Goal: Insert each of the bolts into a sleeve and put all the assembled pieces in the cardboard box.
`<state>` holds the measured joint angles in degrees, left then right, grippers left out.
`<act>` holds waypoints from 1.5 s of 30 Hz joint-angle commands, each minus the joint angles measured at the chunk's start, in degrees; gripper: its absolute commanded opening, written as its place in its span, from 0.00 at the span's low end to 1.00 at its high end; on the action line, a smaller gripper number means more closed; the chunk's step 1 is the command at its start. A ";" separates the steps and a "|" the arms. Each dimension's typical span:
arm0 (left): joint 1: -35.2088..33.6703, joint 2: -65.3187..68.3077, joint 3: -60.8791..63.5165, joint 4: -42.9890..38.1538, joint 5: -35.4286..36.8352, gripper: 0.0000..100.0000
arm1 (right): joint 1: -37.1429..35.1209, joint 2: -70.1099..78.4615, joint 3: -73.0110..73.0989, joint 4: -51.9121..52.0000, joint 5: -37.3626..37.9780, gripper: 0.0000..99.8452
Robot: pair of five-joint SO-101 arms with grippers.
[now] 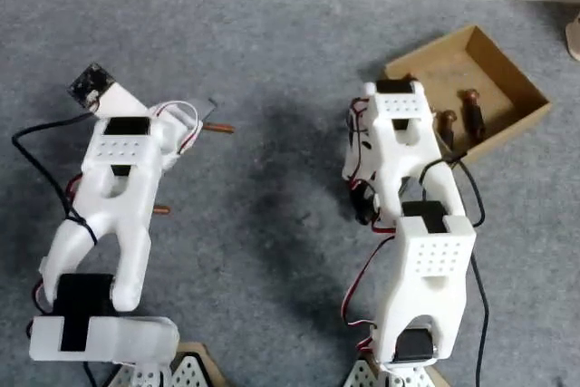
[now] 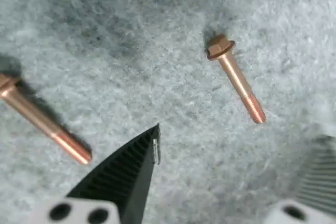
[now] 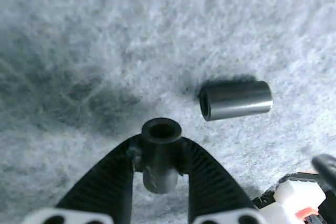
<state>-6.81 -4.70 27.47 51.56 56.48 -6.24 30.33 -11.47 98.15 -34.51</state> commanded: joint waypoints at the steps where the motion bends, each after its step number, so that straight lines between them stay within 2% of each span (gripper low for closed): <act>1: -0.31 -0.31 -2.95 -0.09 2.46 0.21 | -0.48 -4.18 -0.22 -0.31 0.53 0.00; 5: -0.13 -0.22 -3.30 -1.67 4.57 0.09 | -0.40 -4.18 -0.13 -0.22 0.53 0.00; 10: 0.57 -0.22 -3.47 -4.92 4.84 0.03 | -0.40 -4.18 -0.04 -0.13 0.53 0.00; 30: 4.97 -0.92 5.85 -4.13 4.48 0.03 | -0.40 -4.09 -0.04 -0.48 0.53 0.00; 34: 4.26 -0.40 6.99 -10.99 4.84 0.03 | -0.40 -4.09 -0.04 -0.48 0.53 0.00; 38: 4.09 -0.40 5.67 -11.43 12.22 0.03 | -0.40 -4.09 -0.04 -0.57 0.53 0.00; 40: 4.26 0.04 3.21 -8.00 12.31 0.03 | -0.40 -4.09 -0.04 -0.57 0.53 0.00; 45: 4.09 7.78 -11.56 9.58 12.57 0.03 | -0.40 -4.09 -0.04 -0.57 0.53 0.00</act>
<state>-2.77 0.13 26.33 52.18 68.44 -6.24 30.33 -11.38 98.15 -34.51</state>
